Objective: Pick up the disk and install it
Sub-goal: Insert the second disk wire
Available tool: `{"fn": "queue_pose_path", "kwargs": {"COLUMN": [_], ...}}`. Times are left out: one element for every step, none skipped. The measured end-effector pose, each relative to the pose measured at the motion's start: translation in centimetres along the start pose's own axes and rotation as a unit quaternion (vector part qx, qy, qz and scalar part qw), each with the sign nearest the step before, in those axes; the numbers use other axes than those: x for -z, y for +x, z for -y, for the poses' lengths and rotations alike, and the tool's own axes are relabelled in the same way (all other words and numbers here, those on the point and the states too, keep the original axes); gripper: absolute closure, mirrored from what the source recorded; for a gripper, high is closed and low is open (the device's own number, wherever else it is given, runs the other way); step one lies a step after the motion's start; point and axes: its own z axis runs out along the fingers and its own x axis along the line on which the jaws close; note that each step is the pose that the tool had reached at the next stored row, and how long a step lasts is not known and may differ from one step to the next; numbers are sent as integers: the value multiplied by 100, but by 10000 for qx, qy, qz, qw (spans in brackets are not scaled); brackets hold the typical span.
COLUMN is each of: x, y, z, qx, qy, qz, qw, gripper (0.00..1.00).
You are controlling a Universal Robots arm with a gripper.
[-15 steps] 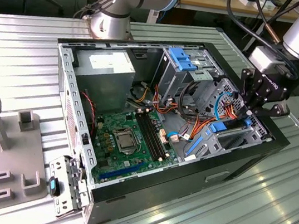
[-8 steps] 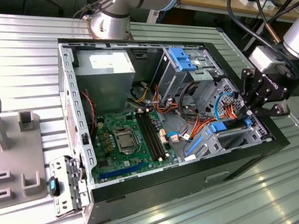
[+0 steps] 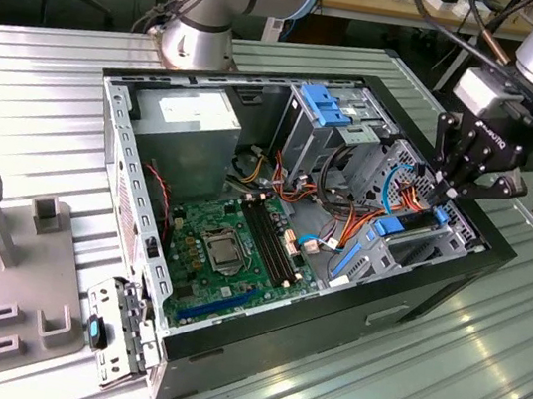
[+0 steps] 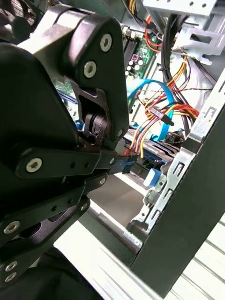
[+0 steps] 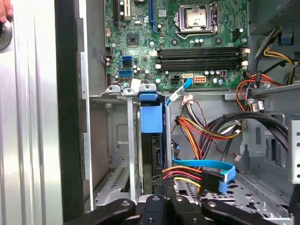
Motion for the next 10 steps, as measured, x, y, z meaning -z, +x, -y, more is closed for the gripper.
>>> {"fn": "queue_pose_path", "kwargs": {"x": [85, 198, 285, 326, 370, 413, 459, 540, 580, 580], "y": [-3, -7, -4, -2, 0, 2, 4, 8, 10, 10], "z": [0, 1, 1, 2, 2, 3, 3, 4, 4, 4], "qx": [0, 0, 0, 0, 0, 0, 0, 0, 1, 1], "qy": [-1, -3, -6, -6, -8, -8, -9, -9, -9, -10], "qz": [0, -1, -1, -1, -2, -2, -1, -2, -2, -1], "qw": [10000, 10000, 10000, 10000, 10000, 10000, 10000, 10000, 10000, 10000], "gripper": [89, 89, 89, 89, 89, 89, 89, 89, 89, 89]}}
